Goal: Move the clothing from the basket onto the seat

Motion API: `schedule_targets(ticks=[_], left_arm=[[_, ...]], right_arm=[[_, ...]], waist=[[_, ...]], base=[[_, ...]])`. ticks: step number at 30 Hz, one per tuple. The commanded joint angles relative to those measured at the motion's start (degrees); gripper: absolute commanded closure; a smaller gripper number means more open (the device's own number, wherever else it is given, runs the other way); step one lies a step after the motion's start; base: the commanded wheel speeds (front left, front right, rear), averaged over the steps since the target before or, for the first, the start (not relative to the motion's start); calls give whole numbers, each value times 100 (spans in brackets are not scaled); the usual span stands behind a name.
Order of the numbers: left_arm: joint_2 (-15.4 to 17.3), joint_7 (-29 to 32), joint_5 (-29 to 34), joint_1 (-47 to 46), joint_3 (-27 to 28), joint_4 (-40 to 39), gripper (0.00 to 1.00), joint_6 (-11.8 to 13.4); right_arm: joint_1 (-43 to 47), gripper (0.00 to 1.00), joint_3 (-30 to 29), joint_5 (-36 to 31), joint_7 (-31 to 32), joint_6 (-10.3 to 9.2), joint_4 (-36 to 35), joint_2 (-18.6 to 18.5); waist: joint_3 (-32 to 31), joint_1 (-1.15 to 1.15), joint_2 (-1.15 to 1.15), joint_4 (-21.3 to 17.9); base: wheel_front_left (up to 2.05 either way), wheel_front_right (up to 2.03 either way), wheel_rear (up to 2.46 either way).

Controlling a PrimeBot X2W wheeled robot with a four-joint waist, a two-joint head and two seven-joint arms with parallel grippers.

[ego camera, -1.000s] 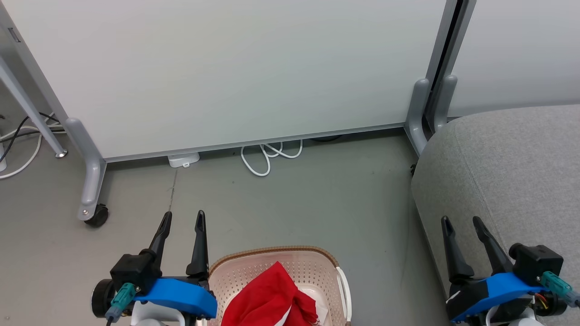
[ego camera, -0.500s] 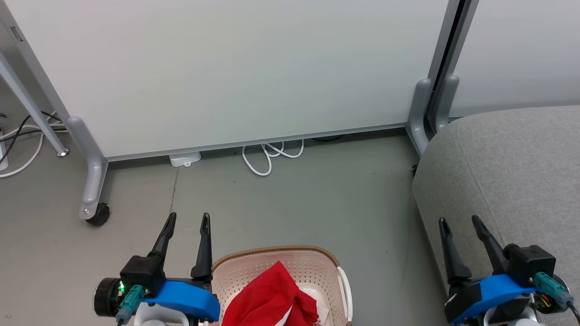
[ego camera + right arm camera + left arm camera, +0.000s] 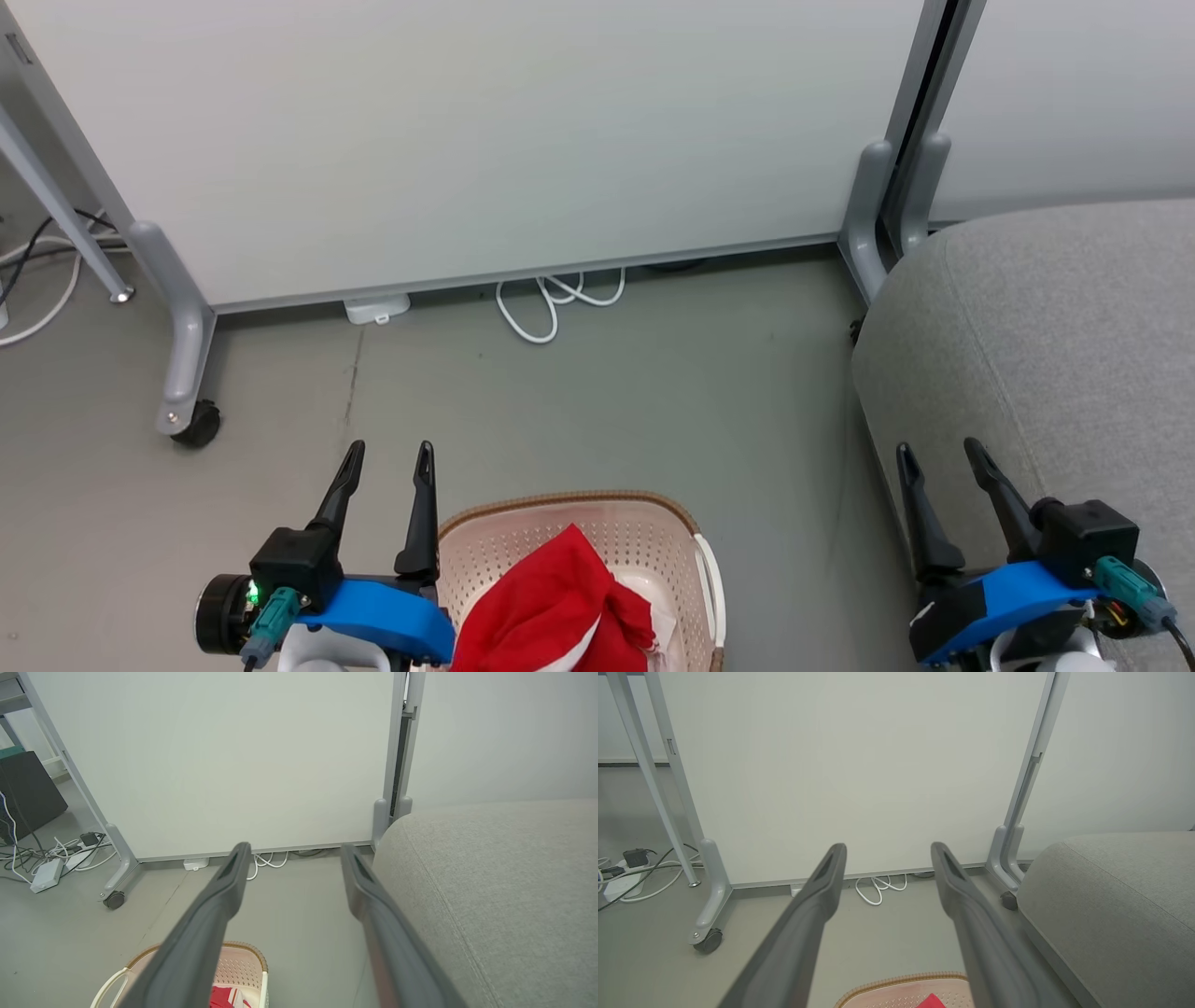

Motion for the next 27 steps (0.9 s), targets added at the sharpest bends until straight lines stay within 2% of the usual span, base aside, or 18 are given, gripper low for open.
schedule_targets(ticks=[1,9,19,27], left_arm=[[-6,-28,15,-93,-26,43,0,-4],[-5,-22,69,-414,-255,503,0,-86],[-1,-23,51,-1179,-813,1730,0,-203],[2,-23,-97,-1761,-1213,2733,0,-222]], right_arm=[[-96,0,58,-7,17,2,-58,-32],[-574,0,294,-132,29,2,-290,-30],[-1150,0,624,-166,-19,3,-362,-29],[-1374,0,835,-62,-139,3,-288,-25]], waist=[[173,0,0,-49],[1003,0,0,-314],[1960,0,0,-806],[2391,0,0,-1164]], base=[[0,0,0],[0,0,0],[0,0,0],[0,0,0]])
